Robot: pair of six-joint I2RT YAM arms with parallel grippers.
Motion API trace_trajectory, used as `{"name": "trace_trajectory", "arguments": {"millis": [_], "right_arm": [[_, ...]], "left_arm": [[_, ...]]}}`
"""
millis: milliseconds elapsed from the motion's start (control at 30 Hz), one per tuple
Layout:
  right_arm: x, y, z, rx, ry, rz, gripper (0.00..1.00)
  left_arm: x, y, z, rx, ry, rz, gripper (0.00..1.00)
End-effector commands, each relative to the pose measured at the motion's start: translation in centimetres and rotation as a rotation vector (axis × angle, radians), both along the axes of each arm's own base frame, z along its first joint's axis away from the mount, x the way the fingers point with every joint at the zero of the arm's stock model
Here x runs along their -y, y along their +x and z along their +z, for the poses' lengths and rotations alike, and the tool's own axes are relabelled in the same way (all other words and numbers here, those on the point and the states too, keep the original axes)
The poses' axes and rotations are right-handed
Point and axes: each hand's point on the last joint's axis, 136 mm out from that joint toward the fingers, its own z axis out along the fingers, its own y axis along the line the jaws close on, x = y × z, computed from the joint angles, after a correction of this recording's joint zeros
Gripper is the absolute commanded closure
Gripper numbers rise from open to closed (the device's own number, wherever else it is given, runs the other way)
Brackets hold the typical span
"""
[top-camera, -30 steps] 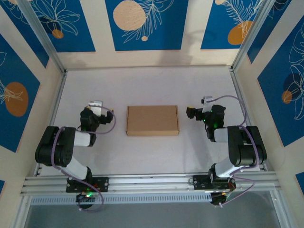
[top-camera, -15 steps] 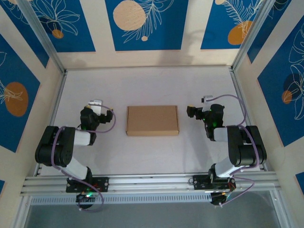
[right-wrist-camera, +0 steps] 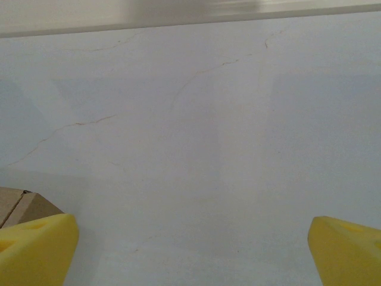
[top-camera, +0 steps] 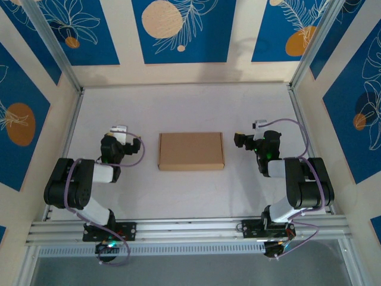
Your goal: Fold the paper box
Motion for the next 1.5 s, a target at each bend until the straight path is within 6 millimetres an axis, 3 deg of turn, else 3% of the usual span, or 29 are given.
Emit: {"name": "trace_trajectory", "arguments": {"millis": [0, 233, 1467], "right_arm": [[0.2, 0.3, 0.4, 0.012, -0.007, -0.010, 0.01], [0.1, 0.3, 0.4, 0.012, -0.007, -0.010, 0.01], [0.1, 0.3, 0.3, 0.011, -0.008, -0.011, 0.01]], "left_arm": [[-2.0, -0.3, 0.7, 0.045, -0.010, 0.113, 0.00], [0.1, 0.0, 0.5, 0.012, -0.004, -0.011, 0.00], [0.1, 0.1, 0.5, 0.011, -0.002, -0.011, 0.00]]}}
